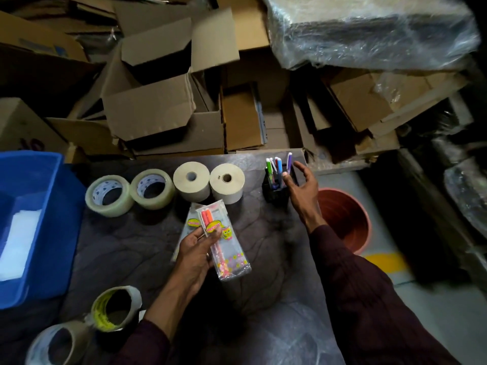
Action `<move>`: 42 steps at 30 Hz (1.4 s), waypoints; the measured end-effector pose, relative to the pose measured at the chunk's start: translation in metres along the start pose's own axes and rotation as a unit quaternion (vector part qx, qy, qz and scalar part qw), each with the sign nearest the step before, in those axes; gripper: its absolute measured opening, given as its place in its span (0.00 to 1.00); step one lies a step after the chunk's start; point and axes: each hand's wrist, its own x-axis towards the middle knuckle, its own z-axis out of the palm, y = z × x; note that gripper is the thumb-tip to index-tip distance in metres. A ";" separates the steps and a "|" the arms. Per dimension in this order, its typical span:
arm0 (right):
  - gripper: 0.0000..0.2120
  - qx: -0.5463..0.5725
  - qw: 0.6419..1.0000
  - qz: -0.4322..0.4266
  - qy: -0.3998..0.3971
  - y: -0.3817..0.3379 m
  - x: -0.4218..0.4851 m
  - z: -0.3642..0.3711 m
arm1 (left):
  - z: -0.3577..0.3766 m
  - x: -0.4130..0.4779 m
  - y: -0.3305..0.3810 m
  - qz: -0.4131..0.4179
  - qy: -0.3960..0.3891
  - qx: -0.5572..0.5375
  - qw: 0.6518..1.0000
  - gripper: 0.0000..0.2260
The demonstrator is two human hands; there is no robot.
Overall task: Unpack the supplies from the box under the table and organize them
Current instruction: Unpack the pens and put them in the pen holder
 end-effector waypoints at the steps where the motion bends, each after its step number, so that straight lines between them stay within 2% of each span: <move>1: 0.17 -0.003 1.000 0.002 0.010 -0.001 -0.001 0.000 | -0.001 -0.001 0.000 0.000 -0.001 -0.001 1.000 0.09; 5: 0.09 -0.004 0.993 -0.005 0.120 -0.015 -0.019 -0.002 | 0.000 -0.005 0.002 -0.002 -0.002 -0.008 1.000 0.08; 7: 0.05 0.025 0.991 -0.005 0.128 -0.023 -0.048 -0.002 | 0.005 -0.006 0.005 0.001 -0.002 -0.024 1.000 0.10; 9: 0.04 0.049 0.997 -0.004 0.061 -0.020 -0.088 -0.001 | 0.012 -0.007 0.011 0.012 -0.002 -0.049 0.999 0.11; 11: 0.06 0.082 0.995 0.056 -0.027 -0.012 -0.132 -0.003 | 0.018 -0.005 0.019 0.028 -0.010 -0.065 0.997 0.15; 15: 0.05 0.149 0.949 0.191 -0.202 -0.016 -0.204 -0.005 | 0.029 -0.003 0.033 0.048 -0.030 -0.076 0.996 0.22; 17: 0.07 0.215 0.926 0.215 -0.224 -0.023 -0.221 -0.002 | 0.034 -0.002 0.038 0.061 -0.029 -0.080 0.995 0.22; 20: 0.11 0.306 0.912 0.220 -0.165 -0.036 -0.230 0.005 | 0.039 -0.003 0.042 0.075 -0.039 -0.079 0.993 0.21; 24: 0.11 0.331 0.922 0.191 -0.071 -0.049 -0.235 0.015 | 0.043 -0.005 0.043 0.071 -0.062 -0.088 0.992 0.21; 26: 0.12 0.380 0.900 0.213 -0.021 -0.056 -0.235 0.019 | 0.045 -0.008 0.045 0.072 -0.075 -0.095 0.990 0.21; 29: 0.14 0.457 0.853 0.251 -0.007 -0.065 -0.233 0.020 | 0.047 -0.012 0.046 0.078 -0.090 -0.093 0.989 0.20; 31: 0.13 0.469 0.844 0.262 -0.002 -0.068 -0.232 0.019 | 0.045 -0.014 0.046 0.081 -0.090 -0.093 0.988 0.20; 36: 0.12 0.430 0.868 0.249 -0.018 -0.068 -0.237 0.017 | 0.039 -0.014 0.048 0.088 -0.082 -0.090 0.989 0.21; 40: 0.16 0.323 0.932 0.167 -0.014 -0.067 -0.239 0.023 | 0.039 -0.017 0.048 0.090 -0.092 -0.083 0.988 0.22; 42: 0.19 0.276 0.951 0.139 -0.002 -0.069 -0.238 0.027 | 0.039 -0.019 0.048 0.082 -0.099 -0.078 0.989 0.22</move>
